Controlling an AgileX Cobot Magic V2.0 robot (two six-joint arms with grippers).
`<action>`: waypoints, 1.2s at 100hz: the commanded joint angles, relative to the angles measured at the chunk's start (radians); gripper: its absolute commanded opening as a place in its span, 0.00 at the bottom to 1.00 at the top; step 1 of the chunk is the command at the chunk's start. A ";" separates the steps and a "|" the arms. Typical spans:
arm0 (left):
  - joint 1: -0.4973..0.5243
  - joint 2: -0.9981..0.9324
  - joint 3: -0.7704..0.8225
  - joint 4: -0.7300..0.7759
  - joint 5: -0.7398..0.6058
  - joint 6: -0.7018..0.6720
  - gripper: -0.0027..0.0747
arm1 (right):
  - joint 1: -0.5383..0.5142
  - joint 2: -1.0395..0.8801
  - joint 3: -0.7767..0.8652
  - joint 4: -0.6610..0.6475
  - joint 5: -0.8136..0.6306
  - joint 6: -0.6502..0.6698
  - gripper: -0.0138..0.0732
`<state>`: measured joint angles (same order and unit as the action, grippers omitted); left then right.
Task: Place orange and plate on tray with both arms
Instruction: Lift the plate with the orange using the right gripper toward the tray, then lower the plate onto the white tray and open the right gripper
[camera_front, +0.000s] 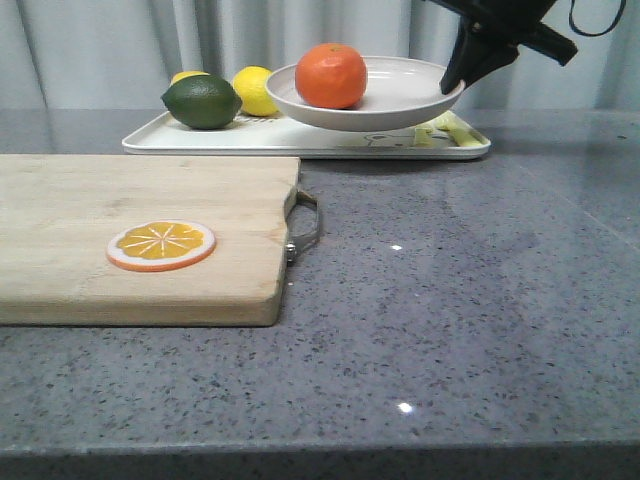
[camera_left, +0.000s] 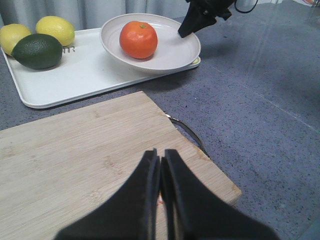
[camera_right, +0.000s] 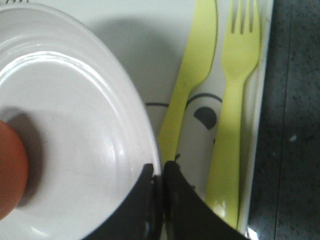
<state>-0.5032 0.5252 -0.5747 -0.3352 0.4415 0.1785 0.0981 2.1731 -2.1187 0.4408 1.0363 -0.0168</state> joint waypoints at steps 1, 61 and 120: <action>0.003 0.002 -0.026 -0.017 -0.075 0.001 0.01 | 0.003 -0.011 -0.115 0.044 -0.016 0.017 0.08; 0.003 0.002 -0.026 -0.017 -0.075 0.001 0.01 | 0.019 0.221 -0.406 0.044 -0.001 0.067 0.08; 0.003 0.002 -0.026 -0.017 -0.075 0.001 0.01 | 0.015 0.201 -0.439 0.045 0.035 0.067 0.36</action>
<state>-0.5032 0.5252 -0.5747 -0.3352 0.4408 0.1785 0.1172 2.4672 -2.5014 0.4613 1.0879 0.0548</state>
